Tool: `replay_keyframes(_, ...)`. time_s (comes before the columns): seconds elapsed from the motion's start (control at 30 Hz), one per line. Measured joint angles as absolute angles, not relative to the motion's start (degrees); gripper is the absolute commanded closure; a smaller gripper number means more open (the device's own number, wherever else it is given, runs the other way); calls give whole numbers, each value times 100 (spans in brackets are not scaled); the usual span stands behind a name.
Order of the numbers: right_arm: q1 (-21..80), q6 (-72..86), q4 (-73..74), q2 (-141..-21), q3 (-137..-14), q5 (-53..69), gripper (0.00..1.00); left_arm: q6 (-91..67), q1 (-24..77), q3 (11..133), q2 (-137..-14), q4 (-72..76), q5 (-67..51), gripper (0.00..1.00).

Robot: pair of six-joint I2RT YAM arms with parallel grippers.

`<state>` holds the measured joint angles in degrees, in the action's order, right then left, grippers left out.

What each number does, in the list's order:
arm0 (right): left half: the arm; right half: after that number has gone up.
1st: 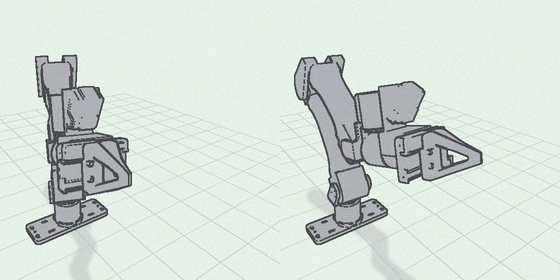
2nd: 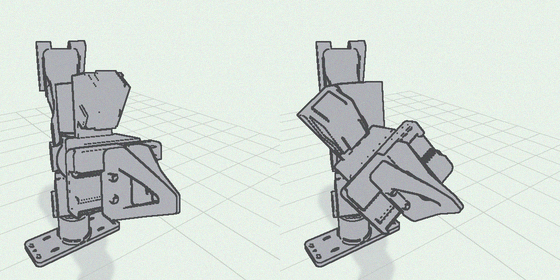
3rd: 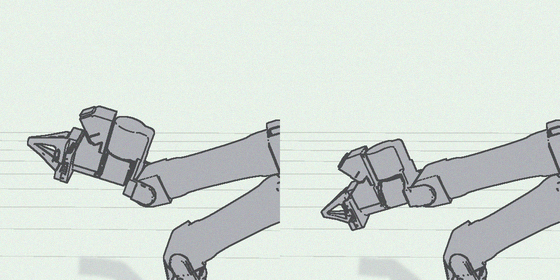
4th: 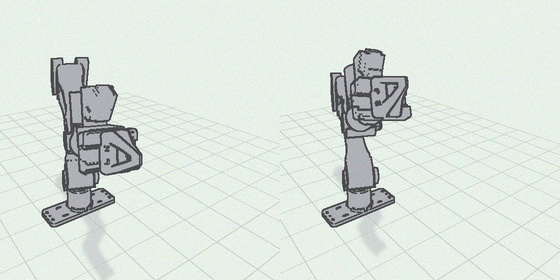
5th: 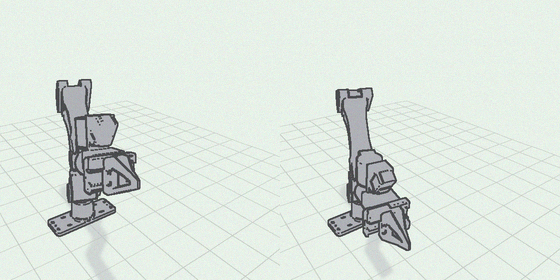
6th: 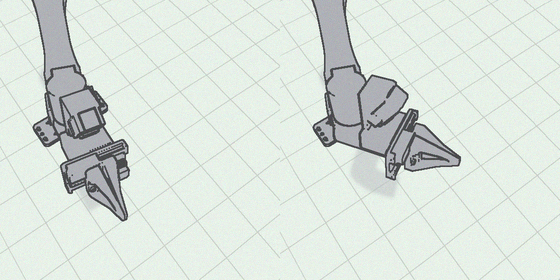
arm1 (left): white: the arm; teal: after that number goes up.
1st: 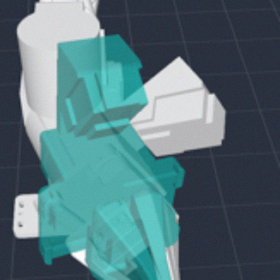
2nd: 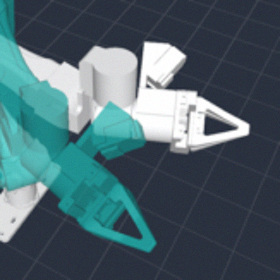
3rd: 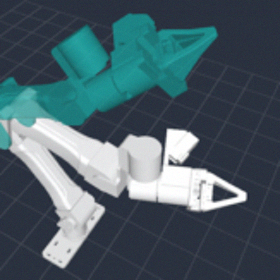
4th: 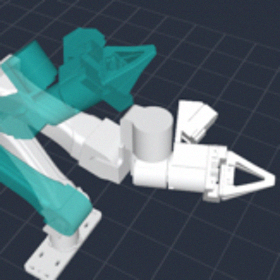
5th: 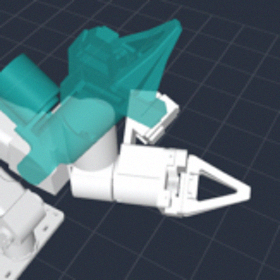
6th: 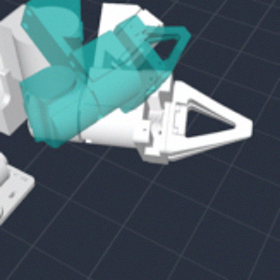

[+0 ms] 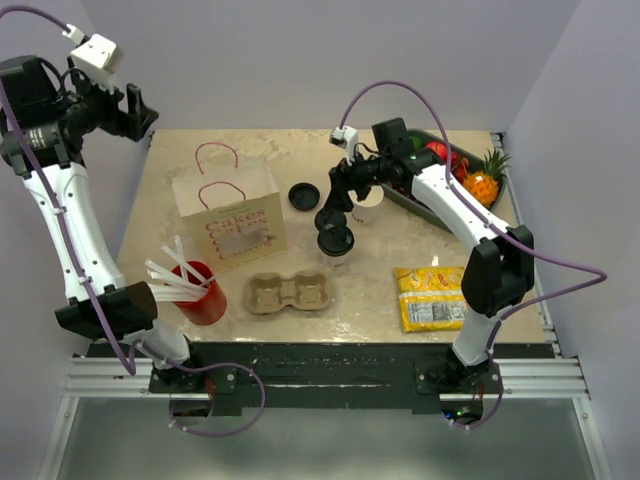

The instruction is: Pack the takeout coffee

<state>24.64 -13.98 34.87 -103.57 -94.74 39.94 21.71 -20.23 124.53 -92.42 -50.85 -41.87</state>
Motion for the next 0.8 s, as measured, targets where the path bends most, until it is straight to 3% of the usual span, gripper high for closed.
replay_keyframes(0.4, 2464, -1317, 3382, -10357, -9474, 4084, 20, 3793, -2324, 11806, -9765, -7234, -5013, 27)
replay_keyframes(0.8, 2464, -1284, 3291, -10355, -9260, 4156, 20, 3968, -1236, 11273, -9922, -7037, -4362, 40)
